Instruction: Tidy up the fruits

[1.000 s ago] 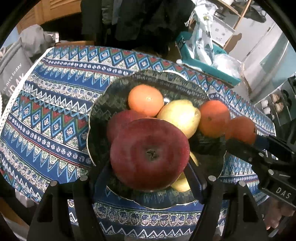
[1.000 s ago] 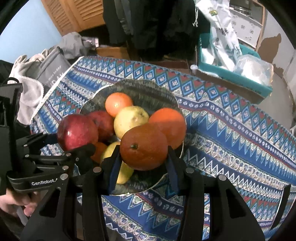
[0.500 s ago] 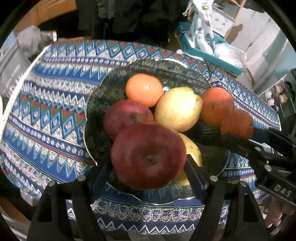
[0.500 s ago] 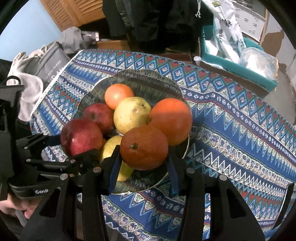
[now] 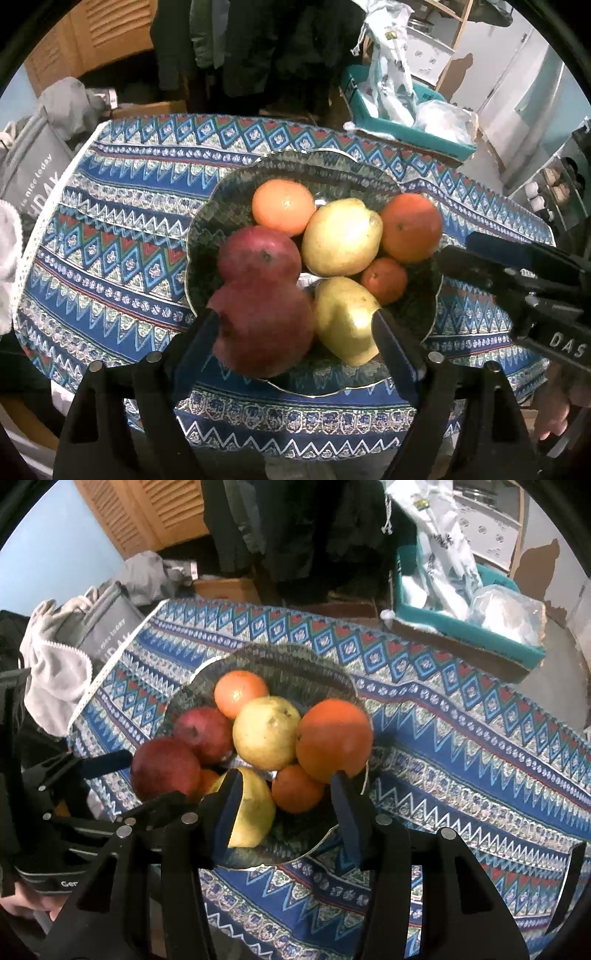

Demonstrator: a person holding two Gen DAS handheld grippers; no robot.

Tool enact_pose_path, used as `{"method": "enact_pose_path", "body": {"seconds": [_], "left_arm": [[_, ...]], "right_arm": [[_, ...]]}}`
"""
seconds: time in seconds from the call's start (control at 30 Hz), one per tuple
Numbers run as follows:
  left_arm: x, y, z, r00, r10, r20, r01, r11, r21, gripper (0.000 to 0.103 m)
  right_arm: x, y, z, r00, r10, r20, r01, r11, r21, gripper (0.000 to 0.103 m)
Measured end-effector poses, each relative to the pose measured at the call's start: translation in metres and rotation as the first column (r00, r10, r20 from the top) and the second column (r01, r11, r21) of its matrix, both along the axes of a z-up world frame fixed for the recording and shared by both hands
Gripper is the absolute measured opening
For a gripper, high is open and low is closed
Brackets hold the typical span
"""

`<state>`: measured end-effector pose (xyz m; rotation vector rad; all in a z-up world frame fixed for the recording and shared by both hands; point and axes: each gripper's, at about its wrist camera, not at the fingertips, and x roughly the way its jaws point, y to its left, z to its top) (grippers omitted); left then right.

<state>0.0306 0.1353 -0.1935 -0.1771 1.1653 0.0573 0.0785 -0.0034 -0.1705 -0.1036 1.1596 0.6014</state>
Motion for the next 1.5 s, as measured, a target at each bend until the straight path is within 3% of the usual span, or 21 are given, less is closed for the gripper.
{"method": "enact_pose_path", "body": {"seconds": [0.1, 0.17, 0.33, 0.8, 1.0, 1.13, 1.5], "left_arm": [[-0.001, -0.001, 0.008, 1.000, -0.006, 0.022, 0.006, 1.000, -0.012, 0.088], [-0.002, -0.003, 0.014, 0.999, -0.007, 0.037, 0.007, 1.000, -0.008, 0.088], [-0.002, -0.009, 0.029, 0.997, -0.008, 0.075, 0.008, 1.000, 0.002, 0.088], [-0.017, -0.019, 0.109, 0.964, 0.013, 0.267, -0.018, 1.000, 0.013, 0.091], [-0.024, -0.024, 0.132, 0.944, 0.019, 0.328, -0.026, 1.000, 0.016, 0.091], [-0.028, -0.028, 0.148, 0.928, 0.019, 0.371, -0.034, 0.999, 0.034, 0.095], [-0.039, -0.040, 0.183, 0.886, 0.003, 0.463, -0.043, 0.996, 0.076, 0.102]], "right_arm": [[-0.001, -0.004, 0.012, 0.999, -0.015, 0.031, 0.014, 1.000, 0.004, 0.051], [-0.003, -0.007, 0.024, 0.998, -0.024, 0.064, 0.024, 1.000, 0.006, 0.057], [-0.005, -0.016, 0.051, 0.990, -0.048, 0.129, 0.045, 0.999, 0.021, 0.058], [-0.020, -0.049, 0.119, 0.945, -0.121, 0.305, 0.107, 0.992, 0.060, 0.070], [-0.028, -0.061, 0.141, 0.917, -0.147, 0.371, 0.130, 0.989, 0.071, 0.072], [-0.037, -0.070, 0.158, 0.887, -0.168, 0.431, 0.148, 0.986, 0.080, 0.079], [-0.055, -0.101, 0.191, 0.820, -0.214, 0.531, 0.180, 0.977, 0.116, 0.081]]}}
